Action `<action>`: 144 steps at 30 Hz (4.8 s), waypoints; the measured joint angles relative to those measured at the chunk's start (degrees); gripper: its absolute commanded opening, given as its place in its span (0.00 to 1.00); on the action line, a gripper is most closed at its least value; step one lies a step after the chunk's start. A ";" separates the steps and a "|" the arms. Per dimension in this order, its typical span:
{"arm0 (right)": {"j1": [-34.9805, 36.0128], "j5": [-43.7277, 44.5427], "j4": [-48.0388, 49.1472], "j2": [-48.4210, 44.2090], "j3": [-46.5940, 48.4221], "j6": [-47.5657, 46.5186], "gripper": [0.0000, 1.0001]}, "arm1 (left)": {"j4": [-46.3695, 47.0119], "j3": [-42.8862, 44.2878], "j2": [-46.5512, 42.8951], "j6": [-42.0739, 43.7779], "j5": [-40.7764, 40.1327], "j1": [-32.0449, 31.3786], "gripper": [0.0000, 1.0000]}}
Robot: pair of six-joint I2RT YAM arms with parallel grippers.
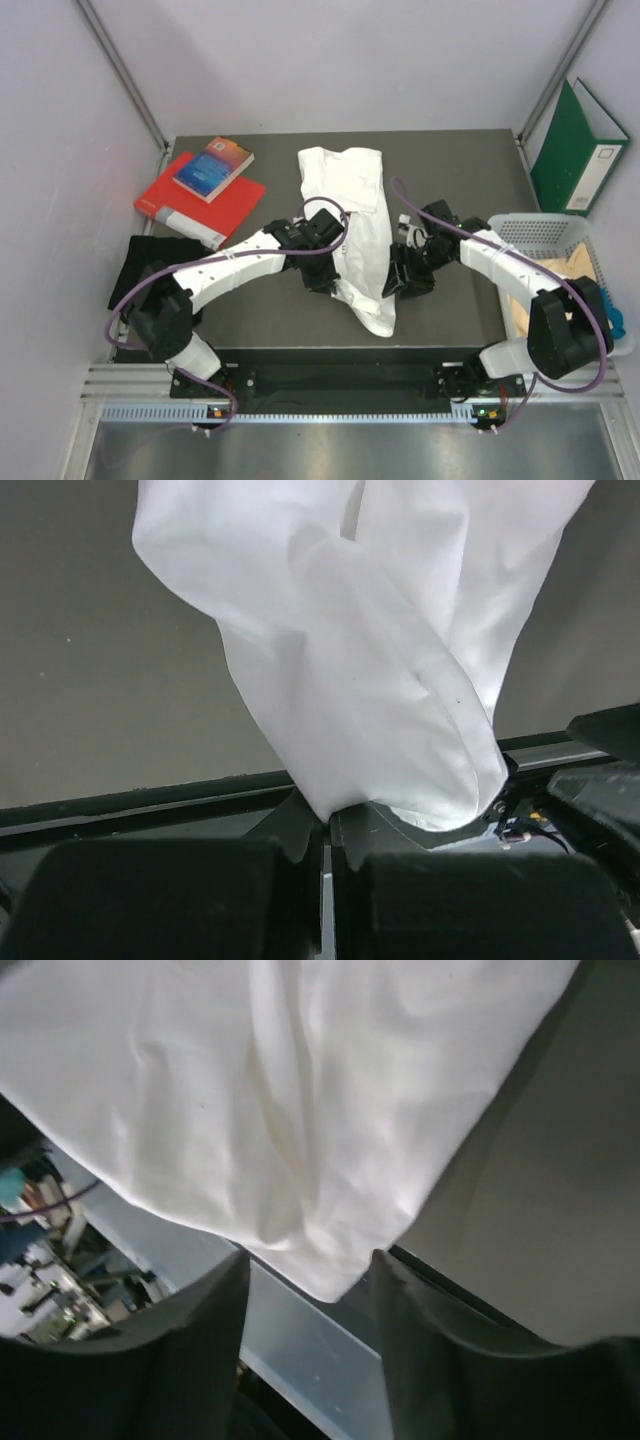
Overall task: Fold and stack the t-shirts
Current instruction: Grab the bottom of the folded rectangular tshirt with both arms, then fold the folded rectangular tshirt in 1/3 of the way
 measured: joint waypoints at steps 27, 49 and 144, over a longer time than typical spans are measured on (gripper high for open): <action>0.00 -9.55 17.53 7.58 -18.51 11.78 0.27 | -0.94 -2.47 1.90 0.70 0.81 0.85 0.00; -2.23 -9.57 3.13 8.24 8.31 2.91 0.00 | -7.13 9.66 3.26 3.41 -5.81 4.61 0.00; -6.84 10.19 13.75 30.62 37.68 -2.93 0.57 | 15.98 41.62 38.10 16.31 1.27 26.62 0.95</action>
